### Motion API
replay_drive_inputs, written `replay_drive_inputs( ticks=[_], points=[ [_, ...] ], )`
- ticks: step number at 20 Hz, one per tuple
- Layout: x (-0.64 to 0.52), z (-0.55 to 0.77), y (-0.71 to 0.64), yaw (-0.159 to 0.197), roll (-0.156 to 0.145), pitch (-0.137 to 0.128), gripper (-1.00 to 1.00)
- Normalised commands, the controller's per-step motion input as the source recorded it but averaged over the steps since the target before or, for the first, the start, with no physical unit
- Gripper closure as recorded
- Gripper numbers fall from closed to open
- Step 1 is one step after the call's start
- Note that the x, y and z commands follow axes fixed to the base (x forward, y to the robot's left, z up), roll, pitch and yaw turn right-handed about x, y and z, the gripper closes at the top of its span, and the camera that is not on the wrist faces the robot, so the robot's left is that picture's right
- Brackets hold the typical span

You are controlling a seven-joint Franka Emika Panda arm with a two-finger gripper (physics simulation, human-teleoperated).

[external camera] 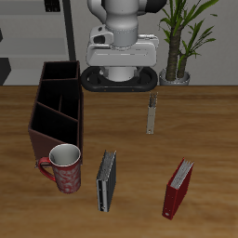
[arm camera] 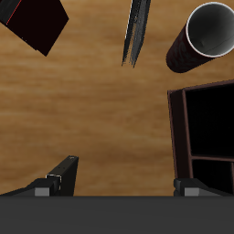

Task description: Place the red mug into the right desk caddy's left compartment and place the red book into the right desk caddy's front compartment

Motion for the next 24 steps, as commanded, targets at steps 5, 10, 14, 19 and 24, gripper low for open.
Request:
replay_drive_inputs(
  ticks=[5, 10, 14, 19, 24],
  points=[
    [0.24, 0.13, -0.11, 0.026, 0.037, 0.019, -1.0],
    [0.21, 0.12, -0.11, 0.022, 0.044, 0.009, -1.0],
    [0.25, 0.11, -0.17, -0.005, 0.063, 0.007, -1.0],
    [0.27, 0.12, -0.18, 0.039, 0.014, -0.024, -1.0],
    [0.27, 0.1, -0.19, -0.015, -0.019, -0.026, -1.0]
  ],
)
